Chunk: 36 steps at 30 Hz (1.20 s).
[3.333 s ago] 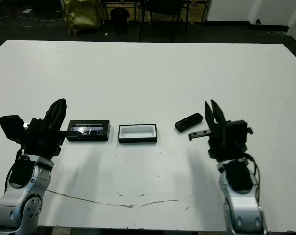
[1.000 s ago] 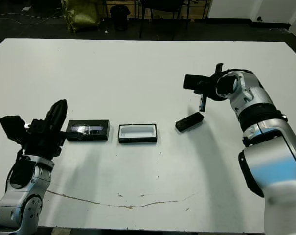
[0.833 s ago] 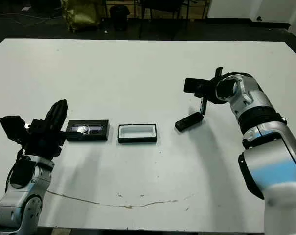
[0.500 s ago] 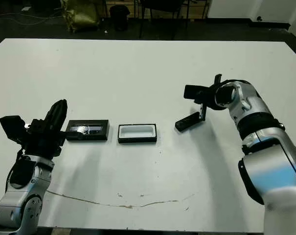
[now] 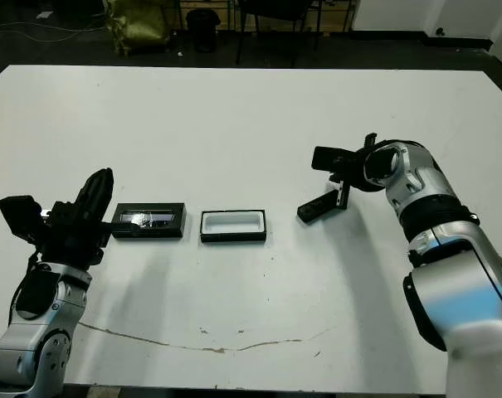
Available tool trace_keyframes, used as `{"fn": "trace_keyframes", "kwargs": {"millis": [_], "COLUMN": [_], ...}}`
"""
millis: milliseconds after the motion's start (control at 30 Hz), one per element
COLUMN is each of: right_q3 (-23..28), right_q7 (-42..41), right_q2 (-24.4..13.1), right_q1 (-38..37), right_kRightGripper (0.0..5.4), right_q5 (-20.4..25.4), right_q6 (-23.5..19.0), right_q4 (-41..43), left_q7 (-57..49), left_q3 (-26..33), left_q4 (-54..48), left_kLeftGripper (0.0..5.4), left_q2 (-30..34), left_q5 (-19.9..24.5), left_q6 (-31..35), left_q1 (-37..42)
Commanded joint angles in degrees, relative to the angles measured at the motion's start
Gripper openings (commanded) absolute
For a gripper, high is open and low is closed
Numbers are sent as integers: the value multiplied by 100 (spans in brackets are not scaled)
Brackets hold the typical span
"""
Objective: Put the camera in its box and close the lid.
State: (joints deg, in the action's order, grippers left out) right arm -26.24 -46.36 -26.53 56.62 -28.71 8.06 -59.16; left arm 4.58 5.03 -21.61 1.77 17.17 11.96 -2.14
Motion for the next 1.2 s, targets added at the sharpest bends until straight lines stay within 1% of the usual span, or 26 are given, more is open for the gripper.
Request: {"fn": "trace_keyframes", "kwargs": {"millis": [33, 67, 200, 333, 433, 533, 567, 633, 733, 867, 967, 1067, 1200], "right_q3": [-18, -25, -13, 18, 14, 1, -1, 24, 43, 6, 40, 76, 121], "right_q7": [-108, -107, -154, -154, -164, -237, -240, -291, -410, -516, -565, -616, -849], "right_q2": [-120, -146, -177, -208, -228, -244, -255, -265, -310, -395, -421, -479, -588], "right_q1": [-185, -213, -302, -393, -450, -483, -504, -537, -565, -614, -689, -786, -959], "right_kRightGripper": [0, 0, 0, 0, 0, 0, 0, 0, 0, 0, 0, 0, 0], "right_q5": [10, 1, 7, 73, 101, 115, 112, 130, 154, 124, 177, 270, 359], "right_q6": [151, 225, 198, 280, 327, 352, 346, 187, 134, 220, 194, 274, 33], "right_q4": [92, 139, 303, 383, 414, 423, 455, 538, 626, 737, 820, 961, 1403], "left_q7": [-23, -34, -11, 35, -67, -39, -7, -3, -19, -21, -28, -56, -23], "left_q3": [15, 15, 6, 32, 4, 23, 39, 46, 33, 31, 31, 28, 36], "left_q4": [78, 77, 101, 139, 39, 36, 72, 101, 91, 95, 85, 38, 71], "left_kLeftGripper": [4, 4, 4, 4, 4, 4, 4, 4, 4, 4, 4, 4, 4], "left_q2": [-34, -43, -19, -28, -23, -32, -32, -22, -24, -33, -27, -18, 9], "left_q5": [3, -5, -60, 23, -48, 20, 53, 36, 13, 15, -1, -18, -44], "left_q6": [30, 23, -22, -21, 90, 79, 45, 20, 18, 3, -9, 39, -13], "left_q1": [-76, -77, -77, -69, -95, -113, -106, -105, -123, -135, -144, -159, -162]}}
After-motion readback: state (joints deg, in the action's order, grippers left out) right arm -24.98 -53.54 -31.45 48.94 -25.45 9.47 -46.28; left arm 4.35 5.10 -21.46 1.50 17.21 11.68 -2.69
